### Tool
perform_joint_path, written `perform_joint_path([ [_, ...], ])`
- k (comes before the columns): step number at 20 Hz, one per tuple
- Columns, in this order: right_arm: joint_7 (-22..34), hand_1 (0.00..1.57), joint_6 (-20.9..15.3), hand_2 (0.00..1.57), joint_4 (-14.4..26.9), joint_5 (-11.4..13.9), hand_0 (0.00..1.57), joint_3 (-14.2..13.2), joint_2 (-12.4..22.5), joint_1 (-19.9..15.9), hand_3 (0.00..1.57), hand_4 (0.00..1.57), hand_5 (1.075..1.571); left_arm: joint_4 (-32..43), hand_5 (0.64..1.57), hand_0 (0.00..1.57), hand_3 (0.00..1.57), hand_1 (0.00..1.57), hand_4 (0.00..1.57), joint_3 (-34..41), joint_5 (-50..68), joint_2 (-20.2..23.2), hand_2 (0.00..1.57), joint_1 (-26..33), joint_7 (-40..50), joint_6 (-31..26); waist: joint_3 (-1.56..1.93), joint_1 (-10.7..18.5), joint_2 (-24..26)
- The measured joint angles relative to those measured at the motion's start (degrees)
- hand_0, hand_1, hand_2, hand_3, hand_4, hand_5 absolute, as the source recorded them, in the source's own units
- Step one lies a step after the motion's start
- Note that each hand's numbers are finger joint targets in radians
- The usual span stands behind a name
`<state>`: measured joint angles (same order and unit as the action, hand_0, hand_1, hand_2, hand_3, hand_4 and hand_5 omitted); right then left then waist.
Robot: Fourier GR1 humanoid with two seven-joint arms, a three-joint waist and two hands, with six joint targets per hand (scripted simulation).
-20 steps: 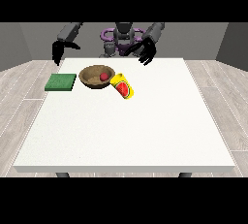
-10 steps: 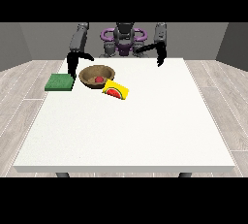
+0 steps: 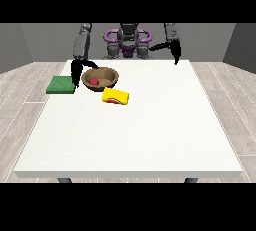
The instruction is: Pick the cup and pour the ball into the bowl, then pick the bowl and place it on the pad
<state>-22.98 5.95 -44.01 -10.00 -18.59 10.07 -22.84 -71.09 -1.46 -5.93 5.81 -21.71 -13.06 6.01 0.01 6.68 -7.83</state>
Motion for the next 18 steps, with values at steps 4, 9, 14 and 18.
perform_joint_path([
  [4,-4.13,0.0,-0.01,0.0,5.18,0.03,0.0,-0.22,0.09,-2.45,0.0,0.14,1.564,-2.11,1.566,0.0,0.0,0.0,0.0,0.85,0.4,0.74,0.0,-0.74,0.48,-1.09,0.02,0.43,-1.85],
  [9,-5.54,0.0,-0.54,0.0,9.23,-0.27,0.0,0.11,-0.62,-4.16,0.0,0.46,1.547,-2.73,1.566,0.0,0.0,0.0,0.0,1.89,0.68,1.24,0.0,0.13,-0.08,-1.9,-0.08,0.12,-2.01],
  [14,-6.45,1.57,-7.3,1.57,9.49,0.89,1.57,-0.51,-0.12,-2.31,1.51,0.89,1.526,-5.12,1.557,0.0,0.0,0.0,0.52,1.37,1.06,1.66,0.0,-0.33,0.33,-3.18,-1.45,2.65,-2.23],
  [18,-7.45,1.57,-16.91,1.57,7.46,6.11,1.57,2.34,0.88,0.09,1.49,0.93,1.563,-5.94,1.515,0.0,0.0,0.0,0.71,0.34,0.94,1.22,0.0,-1.8,0.76,-3.81,-2.07,5.04,-2.68],
])
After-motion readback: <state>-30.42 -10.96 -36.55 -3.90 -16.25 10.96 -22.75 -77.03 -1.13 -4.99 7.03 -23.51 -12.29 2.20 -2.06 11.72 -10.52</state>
